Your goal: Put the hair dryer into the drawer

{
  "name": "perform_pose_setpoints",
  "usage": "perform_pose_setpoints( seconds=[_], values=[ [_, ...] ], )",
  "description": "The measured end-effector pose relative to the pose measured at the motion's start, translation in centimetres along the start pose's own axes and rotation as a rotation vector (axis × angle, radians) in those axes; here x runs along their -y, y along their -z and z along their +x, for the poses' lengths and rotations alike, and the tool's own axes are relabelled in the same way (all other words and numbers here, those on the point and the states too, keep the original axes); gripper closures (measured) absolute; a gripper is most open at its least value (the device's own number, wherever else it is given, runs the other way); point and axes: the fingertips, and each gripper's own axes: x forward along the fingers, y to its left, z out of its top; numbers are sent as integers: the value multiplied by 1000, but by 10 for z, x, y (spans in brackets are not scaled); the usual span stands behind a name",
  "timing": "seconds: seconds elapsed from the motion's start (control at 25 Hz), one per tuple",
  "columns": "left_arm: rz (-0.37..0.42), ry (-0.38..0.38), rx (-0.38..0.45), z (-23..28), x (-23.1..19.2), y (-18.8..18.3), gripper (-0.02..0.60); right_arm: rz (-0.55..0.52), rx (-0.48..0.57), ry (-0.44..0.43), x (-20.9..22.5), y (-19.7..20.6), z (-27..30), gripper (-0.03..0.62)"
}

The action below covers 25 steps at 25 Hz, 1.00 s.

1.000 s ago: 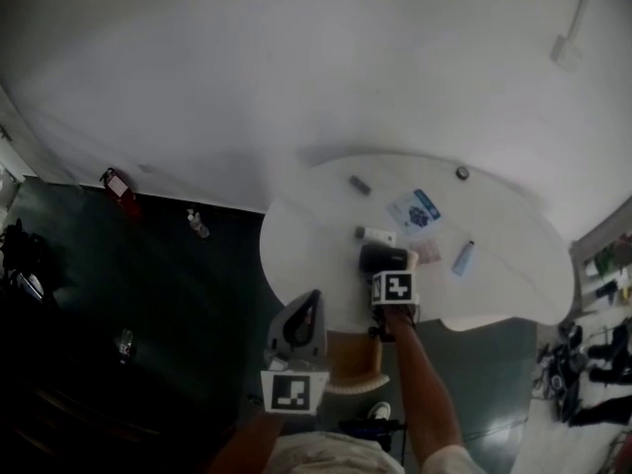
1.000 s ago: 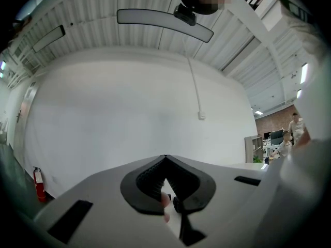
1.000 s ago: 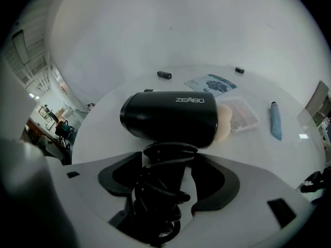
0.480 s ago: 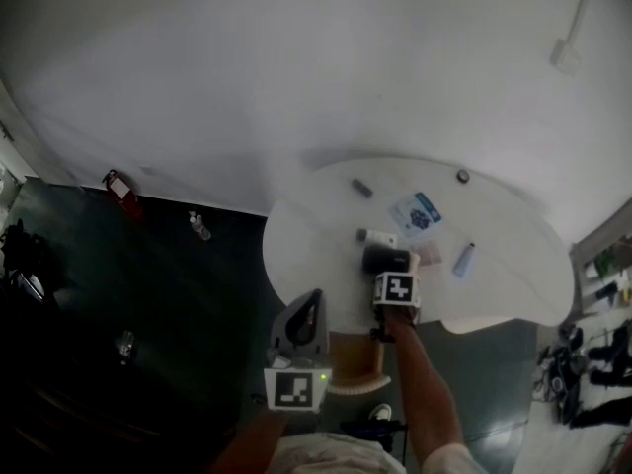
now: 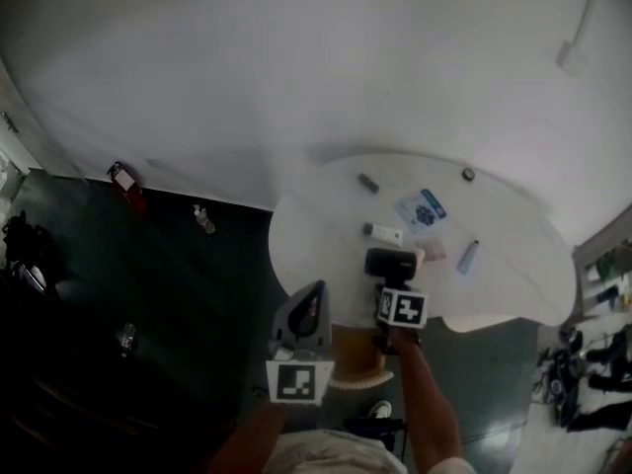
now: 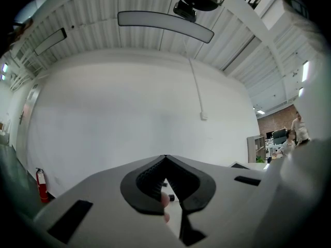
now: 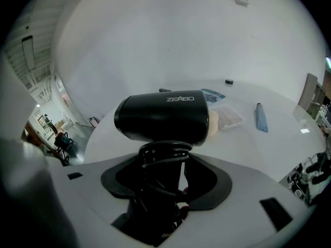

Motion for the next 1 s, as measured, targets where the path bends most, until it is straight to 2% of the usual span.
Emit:
perform_pose_setpoints(
  seconds=[0.44, 0.64, 0.84, 1.0],
  values=[
    [4, 10, -3, -8, 0, -1, 581, -13, 226, -68, -41, -6, -86, 347],
    [0, 16, -12, -11, 3, 1, 581, -24, 426, -94, -54, -15, -125, 347],
    [2, 22, -22, -12, 6, 3, 581, -118, 654, -83, -63, -20, -161, 347],
    [-6, 24, -47, -15, 8, 10, 581, -117, 712, -80, -62, -12, -176, 347]
  ],
)
